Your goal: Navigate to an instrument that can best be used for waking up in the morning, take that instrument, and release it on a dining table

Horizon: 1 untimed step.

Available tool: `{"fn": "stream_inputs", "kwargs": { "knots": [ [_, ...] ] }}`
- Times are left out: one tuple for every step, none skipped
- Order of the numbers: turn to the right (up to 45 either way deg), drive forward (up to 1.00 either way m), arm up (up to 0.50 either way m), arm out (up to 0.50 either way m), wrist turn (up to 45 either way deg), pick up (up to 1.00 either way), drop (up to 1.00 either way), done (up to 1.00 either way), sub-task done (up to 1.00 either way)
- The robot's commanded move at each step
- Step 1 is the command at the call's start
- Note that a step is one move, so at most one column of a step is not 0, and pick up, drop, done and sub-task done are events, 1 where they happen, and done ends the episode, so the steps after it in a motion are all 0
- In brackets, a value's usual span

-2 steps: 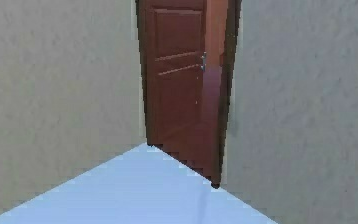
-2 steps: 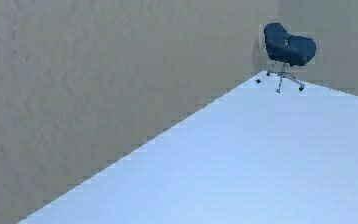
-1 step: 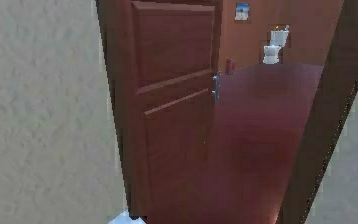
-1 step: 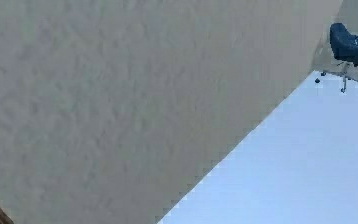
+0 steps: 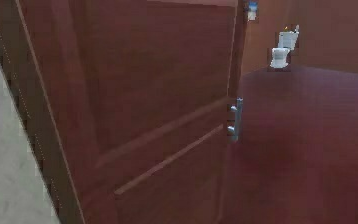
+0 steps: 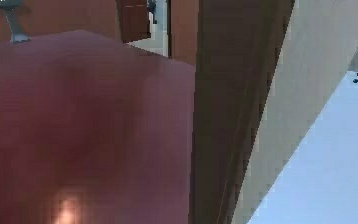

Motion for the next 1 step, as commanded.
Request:
{"fn": "stream_inputs", "kwargs": {
  "knots": [
    [45.0,0.0,0.0,0.0,0.0,0.0,0.0,0.0,0.0]
  ]
}}
